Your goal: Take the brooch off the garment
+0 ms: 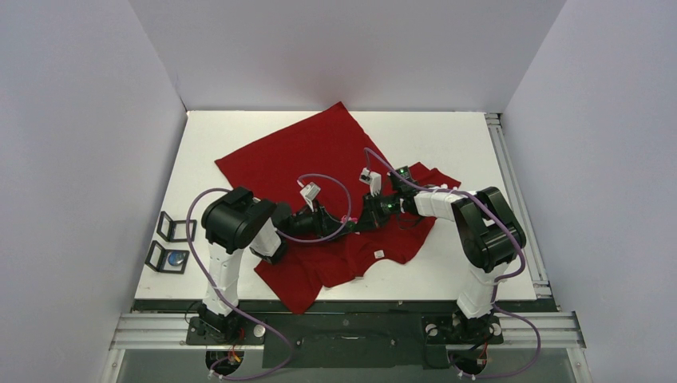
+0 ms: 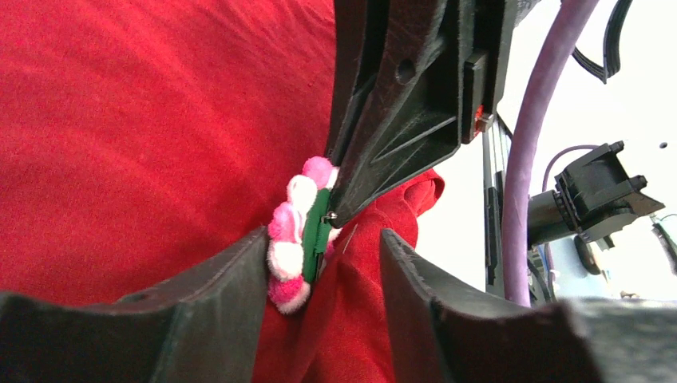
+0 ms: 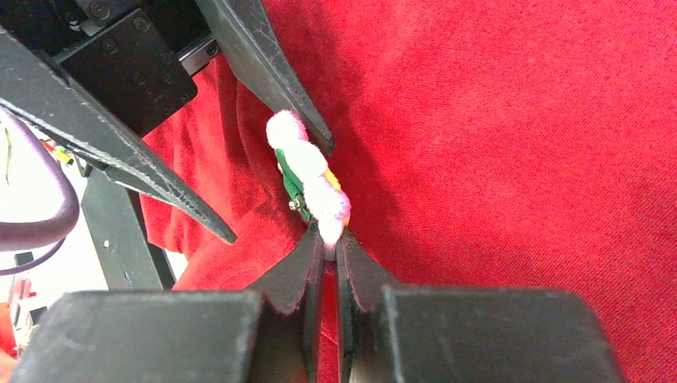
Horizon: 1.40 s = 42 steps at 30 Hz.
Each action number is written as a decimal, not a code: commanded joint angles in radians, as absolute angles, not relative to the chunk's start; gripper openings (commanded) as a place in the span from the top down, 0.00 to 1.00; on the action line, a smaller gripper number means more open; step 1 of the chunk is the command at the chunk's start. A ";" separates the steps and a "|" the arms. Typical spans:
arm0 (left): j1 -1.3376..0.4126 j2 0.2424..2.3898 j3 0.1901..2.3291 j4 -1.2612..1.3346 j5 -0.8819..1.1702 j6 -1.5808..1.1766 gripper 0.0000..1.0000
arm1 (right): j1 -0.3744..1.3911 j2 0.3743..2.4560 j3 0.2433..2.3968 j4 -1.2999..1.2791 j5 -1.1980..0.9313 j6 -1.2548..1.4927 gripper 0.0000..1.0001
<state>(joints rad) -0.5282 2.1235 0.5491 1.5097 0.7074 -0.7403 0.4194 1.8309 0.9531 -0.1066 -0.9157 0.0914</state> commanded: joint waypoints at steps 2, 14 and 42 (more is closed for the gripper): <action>-0.524 2.070 0.524 1.643 0.701 -0.681 0.47 | 0.417 1.787 0.955 -0.059 -0.954 0.087 1.00; -0.502 2.002 0.526 1.515 0.693 -0.590 0.55 | 0.416 1.741 0.962 -0.068 -0.941 0.057 1.00; -0.526 2.065 0.590 1.433 0.753 -0.546 0.79 | 0.420 1.721 0.953 -0.056 -1.006 0.053 1.00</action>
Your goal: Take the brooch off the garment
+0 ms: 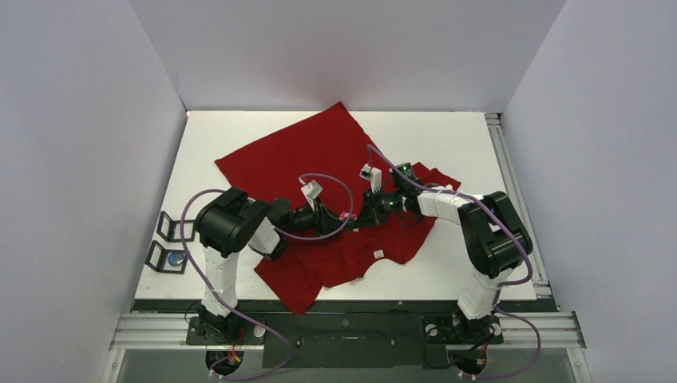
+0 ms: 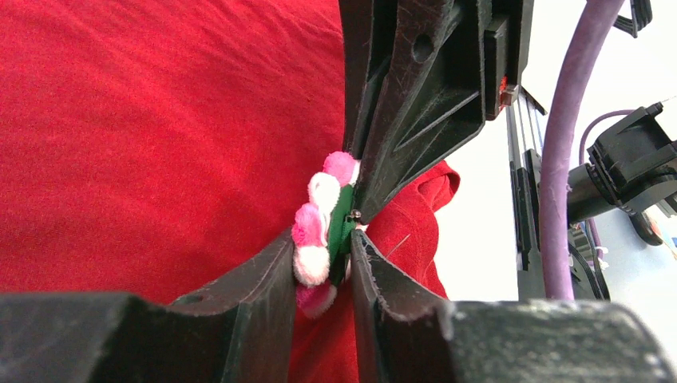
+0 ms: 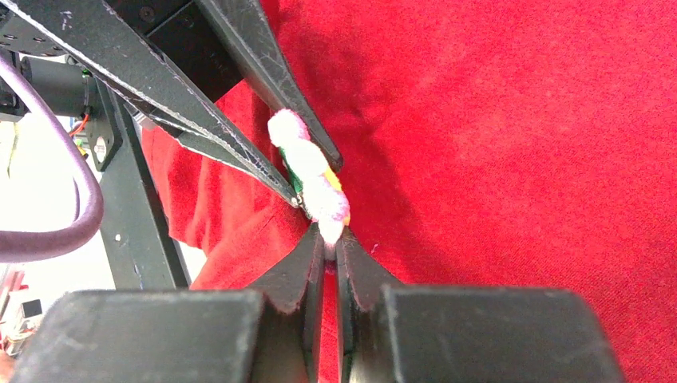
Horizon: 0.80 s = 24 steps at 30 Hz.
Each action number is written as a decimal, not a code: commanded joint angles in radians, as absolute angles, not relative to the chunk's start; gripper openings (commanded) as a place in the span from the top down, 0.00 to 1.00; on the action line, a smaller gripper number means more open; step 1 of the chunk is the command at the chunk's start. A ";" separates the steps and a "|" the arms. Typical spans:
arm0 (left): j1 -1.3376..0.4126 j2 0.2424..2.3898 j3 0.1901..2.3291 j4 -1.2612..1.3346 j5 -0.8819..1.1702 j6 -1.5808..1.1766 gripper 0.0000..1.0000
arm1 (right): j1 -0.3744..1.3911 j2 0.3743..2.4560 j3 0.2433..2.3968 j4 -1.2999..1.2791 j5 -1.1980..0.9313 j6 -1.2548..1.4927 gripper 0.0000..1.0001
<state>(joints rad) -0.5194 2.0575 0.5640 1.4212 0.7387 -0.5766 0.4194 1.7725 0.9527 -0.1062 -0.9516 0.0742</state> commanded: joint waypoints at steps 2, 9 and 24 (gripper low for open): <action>-0.527 2.058 0.594 1.431 0.762 -0.544 0.88 | 0.420 1.721 0.953 -0.057 -1.006 0.052 1.00; -0.529 1.942 0.613 1.163 0.715 -0.441 1.00 | 0.406 1.720 0.972 -0.081 -1.005 0.063 0.82; -0.631 1.722 0.830 0.229 0.292 -0.034 1.00 | 0.295 1.621 0.937 -0.059 -1.040 0.119 0.55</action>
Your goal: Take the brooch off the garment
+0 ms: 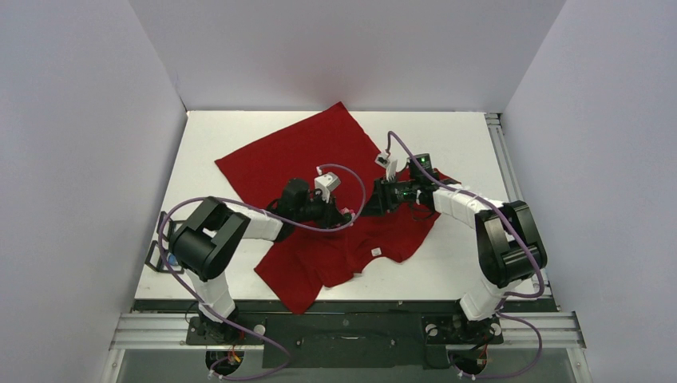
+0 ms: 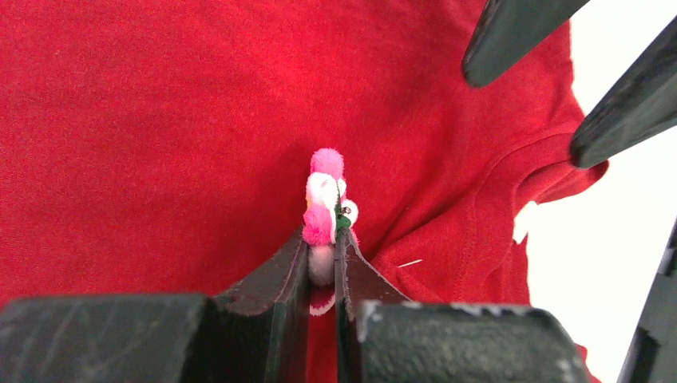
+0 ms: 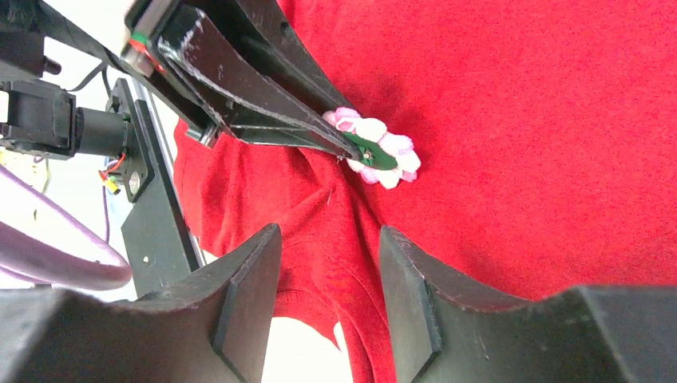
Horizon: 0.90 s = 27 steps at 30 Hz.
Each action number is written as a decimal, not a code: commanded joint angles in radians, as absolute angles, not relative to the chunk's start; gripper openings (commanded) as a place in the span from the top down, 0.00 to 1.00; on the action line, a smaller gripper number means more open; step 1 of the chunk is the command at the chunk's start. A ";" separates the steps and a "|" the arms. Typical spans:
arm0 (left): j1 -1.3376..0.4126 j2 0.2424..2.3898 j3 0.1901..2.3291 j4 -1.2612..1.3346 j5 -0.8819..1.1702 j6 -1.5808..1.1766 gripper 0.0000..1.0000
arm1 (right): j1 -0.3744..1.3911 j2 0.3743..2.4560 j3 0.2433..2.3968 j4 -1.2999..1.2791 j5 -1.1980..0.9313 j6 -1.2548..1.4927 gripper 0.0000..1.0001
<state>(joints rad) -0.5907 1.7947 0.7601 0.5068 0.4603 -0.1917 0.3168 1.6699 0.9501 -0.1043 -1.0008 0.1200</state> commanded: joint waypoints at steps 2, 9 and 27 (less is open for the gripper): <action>-0.643 1.699 0.845 0.179 0.239 -0.010 1.00 | 0.290 1.615 0.933 -0.060 -1.039 0.116 0.55; -0.647 1.624 0.869 0.021 0.155 0.059 1.00 | 0.288 1.602 0.933 -0.062 -1.026 0.109 0.56; -0.501 1.448 1.004 -0.265 0.272 0.010 1.00 | 0.287 1.348 1.016 -0.163 -0.694 -0.040 0.51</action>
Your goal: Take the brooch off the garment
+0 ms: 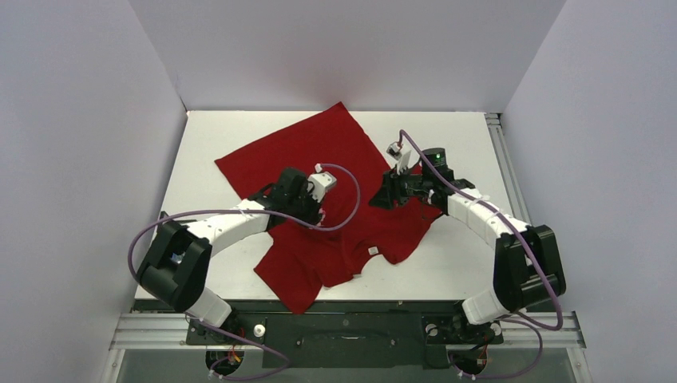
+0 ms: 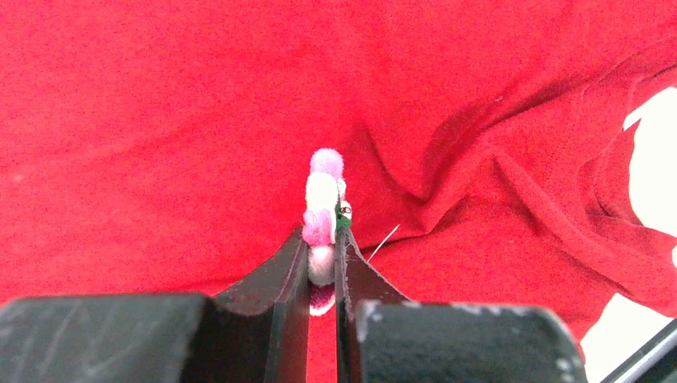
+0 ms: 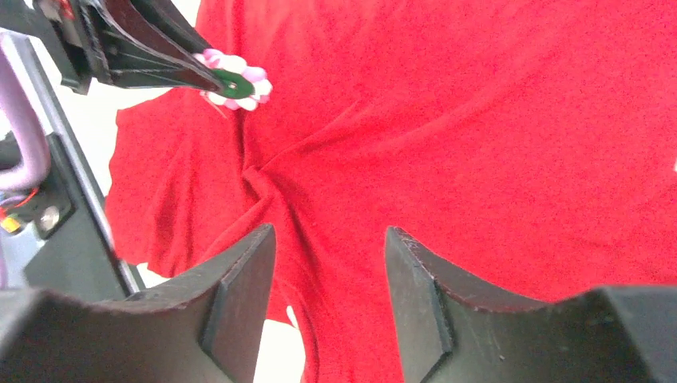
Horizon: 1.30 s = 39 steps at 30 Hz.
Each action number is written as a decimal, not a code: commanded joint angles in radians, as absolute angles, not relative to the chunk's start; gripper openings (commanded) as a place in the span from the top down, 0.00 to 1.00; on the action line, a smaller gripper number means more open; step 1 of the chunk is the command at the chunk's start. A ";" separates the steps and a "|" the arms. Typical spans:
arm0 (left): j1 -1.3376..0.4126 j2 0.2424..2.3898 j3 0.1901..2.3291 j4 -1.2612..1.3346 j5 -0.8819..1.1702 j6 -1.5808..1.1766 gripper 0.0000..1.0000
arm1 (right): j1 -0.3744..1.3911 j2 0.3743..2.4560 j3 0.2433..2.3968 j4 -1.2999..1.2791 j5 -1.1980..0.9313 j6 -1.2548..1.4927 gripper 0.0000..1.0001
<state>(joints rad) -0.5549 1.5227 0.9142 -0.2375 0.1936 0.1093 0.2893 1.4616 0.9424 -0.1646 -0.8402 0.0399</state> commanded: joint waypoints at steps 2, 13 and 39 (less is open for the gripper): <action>-0.475 1.436 1.033 -0.266 0.328 -0.074 1.00 | 0.287 1.288 1.035 -0.145 -0.634 -0.051 0.45; -0.315 1.422 1.040 0.285 0.926 -0.518 1.00 | 0.261 1.256 1.179 -0.213 -0.789 0.090 0.08; -0.377 1.475 0.777 1.246 0.952 -1.171 1.00 | 0.432 1.276 0.817 0.748 -0.949 0.838 0.44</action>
